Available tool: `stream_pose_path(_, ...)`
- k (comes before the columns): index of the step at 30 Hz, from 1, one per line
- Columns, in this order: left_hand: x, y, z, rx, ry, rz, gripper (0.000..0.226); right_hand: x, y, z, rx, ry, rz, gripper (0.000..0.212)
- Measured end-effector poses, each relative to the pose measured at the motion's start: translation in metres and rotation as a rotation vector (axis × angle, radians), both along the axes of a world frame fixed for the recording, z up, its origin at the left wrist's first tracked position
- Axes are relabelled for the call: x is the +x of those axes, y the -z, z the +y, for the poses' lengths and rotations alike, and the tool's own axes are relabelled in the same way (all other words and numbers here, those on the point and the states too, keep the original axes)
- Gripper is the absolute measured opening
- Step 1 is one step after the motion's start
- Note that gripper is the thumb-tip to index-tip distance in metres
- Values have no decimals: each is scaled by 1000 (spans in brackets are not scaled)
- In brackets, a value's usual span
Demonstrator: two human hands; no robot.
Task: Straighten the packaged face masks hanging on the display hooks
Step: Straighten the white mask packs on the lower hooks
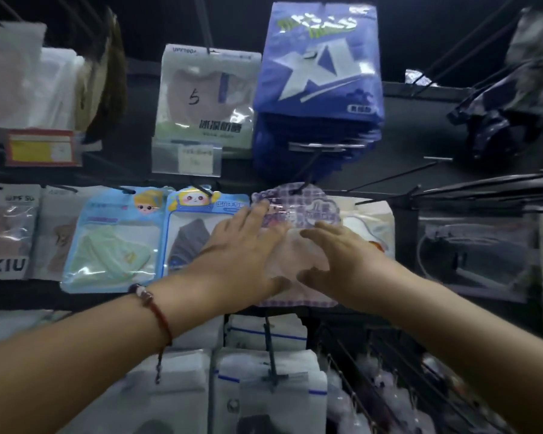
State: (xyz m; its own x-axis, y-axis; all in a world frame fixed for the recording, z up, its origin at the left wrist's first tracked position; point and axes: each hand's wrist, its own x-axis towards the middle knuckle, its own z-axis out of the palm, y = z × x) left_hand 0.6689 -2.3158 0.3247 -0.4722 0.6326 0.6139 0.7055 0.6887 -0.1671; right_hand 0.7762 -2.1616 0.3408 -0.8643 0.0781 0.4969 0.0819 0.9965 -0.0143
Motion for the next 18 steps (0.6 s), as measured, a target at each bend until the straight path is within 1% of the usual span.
stream_pose_path(6,-29,-7,33,-55,-164,84,98,-28,0,21,69,12,61,76)
stream_pose_path(12,-59,-13,56,-91,-227,26,108,-62,8,38,82,50,48,76)
stream_pose_path(18,-73,-12,68,-69,-213,38,107,-90,16,49,92,85,66,77)
